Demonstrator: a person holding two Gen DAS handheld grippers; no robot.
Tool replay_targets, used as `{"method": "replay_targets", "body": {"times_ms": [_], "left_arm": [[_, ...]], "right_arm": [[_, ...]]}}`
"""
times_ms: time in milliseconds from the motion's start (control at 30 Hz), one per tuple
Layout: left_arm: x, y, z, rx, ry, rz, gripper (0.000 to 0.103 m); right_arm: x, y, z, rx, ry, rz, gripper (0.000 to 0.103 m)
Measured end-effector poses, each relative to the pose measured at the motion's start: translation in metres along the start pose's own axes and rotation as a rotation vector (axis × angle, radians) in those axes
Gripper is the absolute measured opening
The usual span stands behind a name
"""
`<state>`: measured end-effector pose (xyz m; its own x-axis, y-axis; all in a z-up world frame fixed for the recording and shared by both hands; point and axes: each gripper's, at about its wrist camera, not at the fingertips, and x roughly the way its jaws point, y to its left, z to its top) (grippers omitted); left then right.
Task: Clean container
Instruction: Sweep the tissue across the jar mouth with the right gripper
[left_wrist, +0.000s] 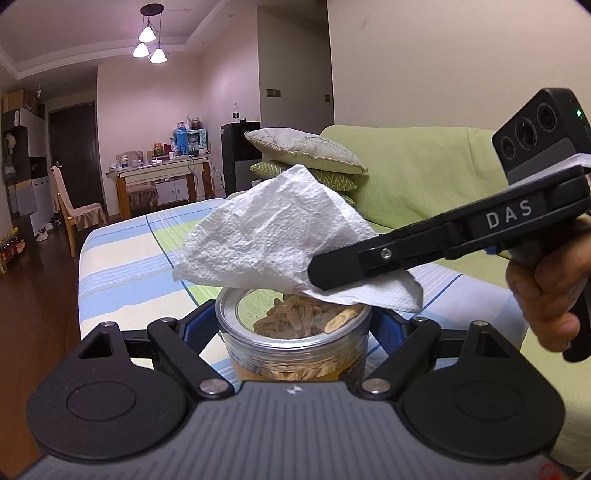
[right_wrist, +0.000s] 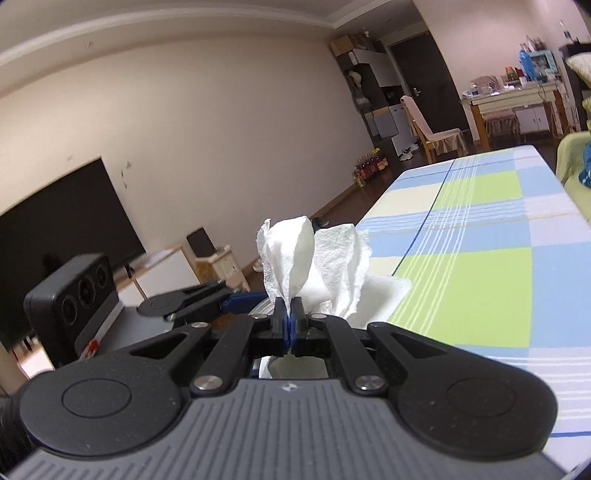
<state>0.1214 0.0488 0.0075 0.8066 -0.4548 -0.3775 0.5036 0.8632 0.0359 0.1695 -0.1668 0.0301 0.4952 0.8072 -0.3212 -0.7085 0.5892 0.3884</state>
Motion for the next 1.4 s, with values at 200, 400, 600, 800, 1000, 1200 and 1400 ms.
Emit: {"method": "replay_targets", "body": {"times_ms": [200, 400, 600, 800, 1000, 1200, 1400], "left_arm": [[0.003, -0.004, 0.002, 0.004, -0.003, -0.003, 0.086], [0.003, -0.008, 0.002, 0.009, 0.002, 0.011, 0.086], [-0.002, -0.010, 0.001, 0.011, -0.001, 0.023, 0.086], [-0.001, -0.011, 0.003, 0.042, -0.017, 0.013, 0.086], [0.001, -0.011, 0.005, 0.043, -0.029, 0.015, 0.086], [0.003, -0.009, 0.008, 0.024, -0.019, 0.017, 0.086], [0.004, -0.009, 0.008, 0.017, -0.023, 0.018, 0.086]], "right_arm": [[0.007, 0.010, -0.004, 0.018, 0.024, 0.082, 0.000], [0.027, -0.004, 0.001, 0.062, -0.007, 0.083, 0.000], [0.009, -0.026, 0.006, 0.090, -0.018, 0.013, 0.000], [-0.011, -0.001, 0.009, -0.031, 0.091, -0.009, 0.000], [0.013, 0.015, 0.011, -0.035, 0.133, 0.059, 0.000], [0.038, 0.002, 0.025, -0.011, 0.108, 0.020, 0.000], [0.014, -0.016, 0.023, 0.000, 0.063, -0.061, 0.000]]}}
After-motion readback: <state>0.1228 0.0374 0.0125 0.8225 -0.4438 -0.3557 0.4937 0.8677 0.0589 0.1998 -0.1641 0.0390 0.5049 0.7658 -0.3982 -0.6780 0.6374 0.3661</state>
